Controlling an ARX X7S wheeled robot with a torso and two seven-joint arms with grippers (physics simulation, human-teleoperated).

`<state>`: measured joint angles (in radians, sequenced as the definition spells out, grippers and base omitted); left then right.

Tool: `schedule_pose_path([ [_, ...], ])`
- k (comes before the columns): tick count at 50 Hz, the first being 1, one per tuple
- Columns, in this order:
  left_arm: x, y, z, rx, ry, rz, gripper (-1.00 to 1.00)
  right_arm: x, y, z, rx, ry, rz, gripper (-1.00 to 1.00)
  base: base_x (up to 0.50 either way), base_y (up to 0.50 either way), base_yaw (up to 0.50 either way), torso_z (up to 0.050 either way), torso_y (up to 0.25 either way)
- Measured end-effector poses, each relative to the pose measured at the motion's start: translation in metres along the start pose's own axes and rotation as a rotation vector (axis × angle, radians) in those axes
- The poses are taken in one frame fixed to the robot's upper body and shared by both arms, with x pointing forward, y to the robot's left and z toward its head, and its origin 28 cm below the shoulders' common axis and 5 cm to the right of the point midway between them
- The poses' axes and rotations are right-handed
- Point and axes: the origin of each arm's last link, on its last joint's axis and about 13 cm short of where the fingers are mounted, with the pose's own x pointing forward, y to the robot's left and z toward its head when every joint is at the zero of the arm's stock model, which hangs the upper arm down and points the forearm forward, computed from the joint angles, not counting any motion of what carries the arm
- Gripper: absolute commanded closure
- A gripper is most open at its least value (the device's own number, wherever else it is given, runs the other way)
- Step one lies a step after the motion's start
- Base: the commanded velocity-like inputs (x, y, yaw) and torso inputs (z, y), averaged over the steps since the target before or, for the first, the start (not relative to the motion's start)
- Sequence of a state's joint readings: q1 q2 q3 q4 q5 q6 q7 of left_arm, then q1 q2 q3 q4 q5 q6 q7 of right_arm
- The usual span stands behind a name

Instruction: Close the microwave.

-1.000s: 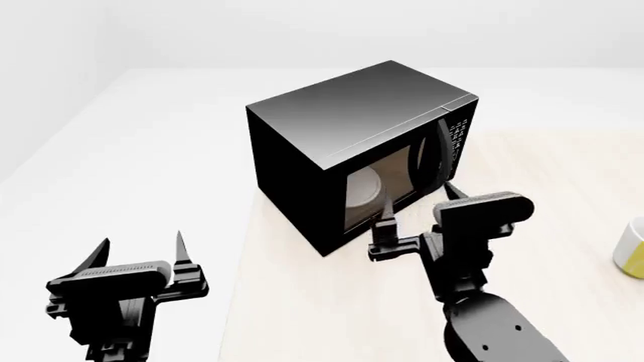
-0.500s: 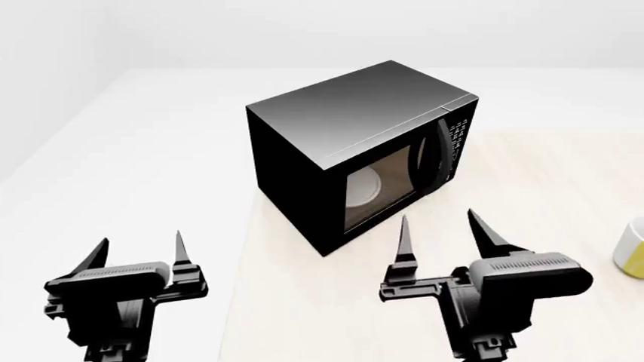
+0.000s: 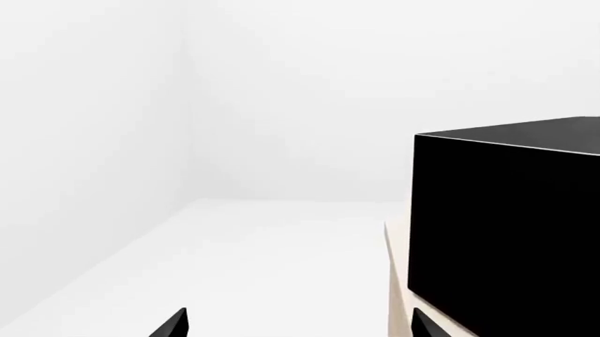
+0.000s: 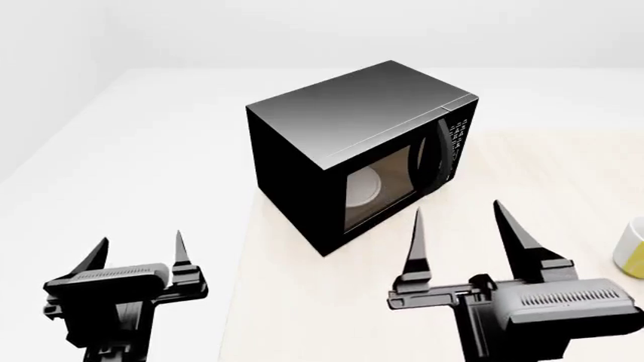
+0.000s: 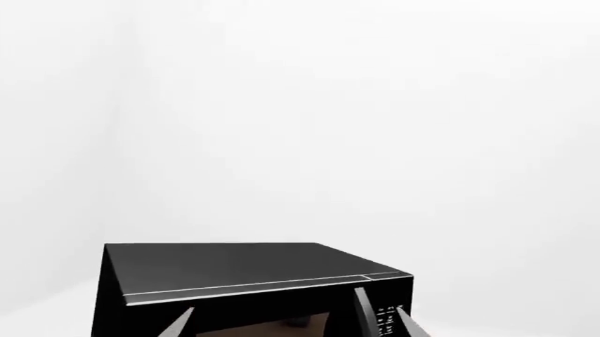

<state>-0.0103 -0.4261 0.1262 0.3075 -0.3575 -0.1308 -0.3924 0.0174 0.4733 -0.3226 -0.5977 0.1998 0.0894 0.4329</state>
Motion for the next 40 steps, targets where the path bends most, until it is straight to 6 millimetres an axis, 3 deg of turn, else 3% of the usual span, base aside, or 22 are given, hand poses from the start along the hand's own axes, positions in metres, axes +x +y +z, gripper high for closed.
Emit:
schedule_pose_path([
  [40, -0.001, 0.000, 0.002, -0.003, -0.006, -0.004, -1.00, 0.005, -0.003, 0.027, -0.136, -0.244, -0.061, -1.00, 0.00, 0.00, 0.00, 0.000, 0.000],
])
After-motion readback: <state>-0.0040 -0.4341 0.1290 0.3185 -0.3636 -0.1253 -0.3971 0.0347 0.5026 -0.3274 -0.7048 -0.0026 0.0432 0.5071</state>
